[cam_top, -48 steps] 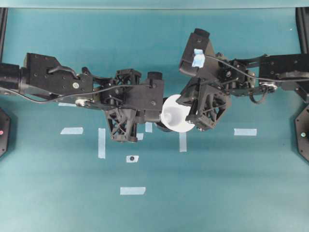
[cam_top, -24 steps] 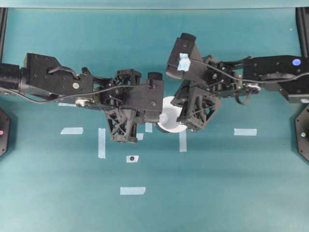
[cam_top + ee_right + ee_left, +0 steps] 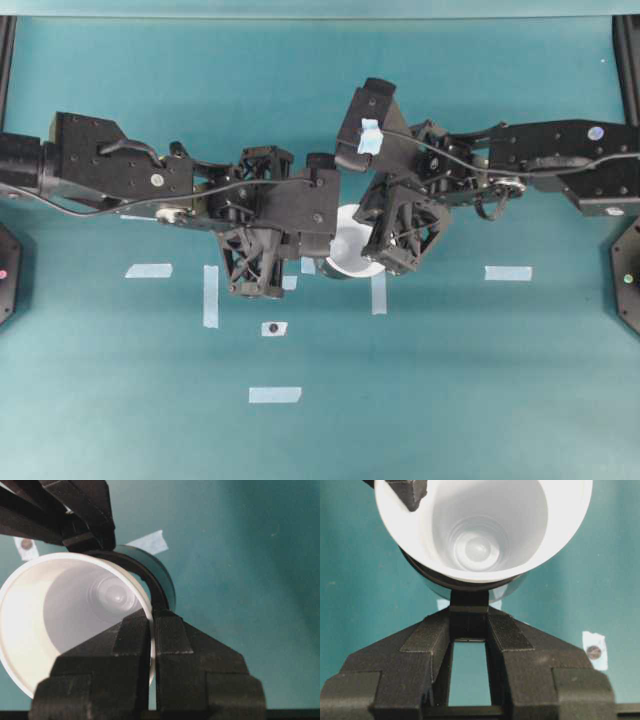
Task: Holding the cup holder with the left arm, the right arm places the cup into the cup holder.
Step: 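Insert white cup into black holder with right gripper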
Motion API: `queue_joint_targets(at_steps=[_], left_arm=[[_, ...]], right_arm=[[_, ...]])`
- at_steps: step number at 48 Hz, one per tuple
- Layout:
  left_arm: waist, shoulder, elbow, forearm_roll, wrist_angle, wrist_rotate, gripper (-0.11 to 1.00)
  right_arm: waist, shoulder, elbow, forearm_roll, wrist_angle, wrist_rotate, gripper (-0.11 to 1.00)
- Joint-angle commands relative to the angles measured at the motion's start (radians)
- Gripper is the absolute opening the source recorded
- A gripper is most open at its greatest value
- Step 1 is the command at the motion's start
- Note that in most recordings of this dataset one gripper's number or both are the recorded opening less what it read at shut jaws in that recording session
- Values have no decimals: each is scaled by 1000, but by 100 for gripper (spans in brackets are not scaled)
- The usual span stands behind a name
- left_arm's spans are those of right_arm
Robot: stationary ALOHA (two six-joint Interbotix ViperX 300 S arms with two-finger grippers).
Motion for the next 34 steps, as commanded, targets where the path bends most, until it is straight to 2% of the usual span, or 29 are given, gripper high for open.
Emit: queue_joint_targets(at_steps=[1, 34], left_arm=[[2, -15, -26, 3, -5, 0, 23], [0, -15, -23, 3, -5, -2, 23]], right_arm=[[2, -23, -25, 2, -6, 5, 3], [-2, -32, -32, 5, -11, 5, 5]])
